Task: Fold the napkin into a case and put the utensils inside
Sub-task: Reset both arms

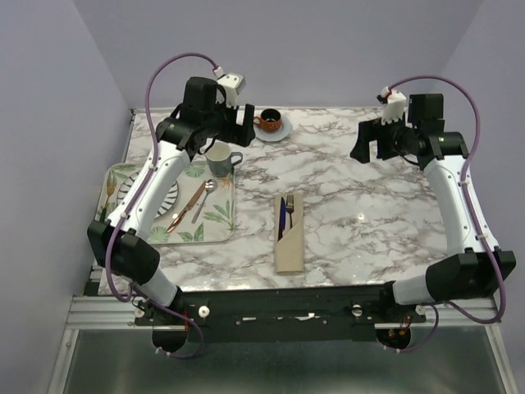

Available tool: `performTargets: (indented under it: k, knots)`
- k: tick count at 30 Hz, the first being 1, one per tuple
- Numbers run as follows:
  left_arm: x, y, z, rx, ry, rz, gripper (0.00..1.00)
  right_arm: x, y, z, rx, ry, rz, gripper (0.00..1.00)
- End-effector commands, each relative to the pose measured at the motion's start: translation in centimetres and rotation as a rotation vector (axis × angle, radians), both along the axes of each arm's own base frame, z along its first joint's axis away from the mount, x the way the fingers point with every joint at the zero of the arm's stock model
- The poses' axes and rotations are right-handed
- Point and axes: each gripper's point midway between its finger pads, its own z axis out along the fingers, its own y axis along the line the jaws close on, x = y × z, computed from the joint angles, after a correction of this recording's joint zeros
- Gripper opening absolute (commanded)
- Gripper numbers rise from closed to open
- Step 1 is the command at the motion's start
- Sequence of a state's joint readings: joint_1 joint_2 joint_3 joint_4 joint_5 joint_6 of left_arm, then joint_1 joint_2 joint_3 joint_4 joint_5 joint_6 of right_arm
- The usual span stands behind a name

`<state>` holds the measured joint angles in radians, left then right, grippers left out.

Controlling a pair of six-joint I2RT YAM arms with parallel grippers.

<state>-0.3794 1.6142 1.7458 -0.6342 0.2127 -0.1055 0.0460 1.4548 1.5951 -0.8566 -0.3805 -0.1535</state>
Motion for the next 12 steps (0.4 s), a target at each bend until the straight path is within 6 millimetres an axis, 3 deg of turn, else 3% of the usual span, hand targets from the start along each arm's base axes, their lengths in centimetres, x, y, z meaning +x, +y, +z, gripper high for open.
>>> performTargets:
  k: [1, 2, 3, 6, 12]
  knots:
    - [-3.9, 3.4, -6.2, 0.172, 0.188, 0.041, 0.99, -3.1, -1.8, -3.8, -0.062, 0.08, -0.068, 1.0]
    - [-4.5, 3.8, -6.5, 0.183, 0.198, 0.049, 0.99, -3.6, -1.8, -4.4, -0.062, 0.082, -0.07, 1.0]
    - [-5.2, 4.3, -8.2, 0.205, 0.232, 0.061, 0.99, -4.7, -1.9, -5.2, -0.06, 0.095, -0.071, 1.0]
    - [-5.7, 5.3, -9.1, 0.22, 0.228, 0.095, 0.99, -6.3, -1.9, -7.1, -0.068, 0.123, -0.065, 1.0]
    - [-5.5, 5.5, -8.7, 0.222, 0.205, 0.114, 0.99, -7.0, -2.4, -6.7, -0.078, 0.092, -0.077, 1.0]
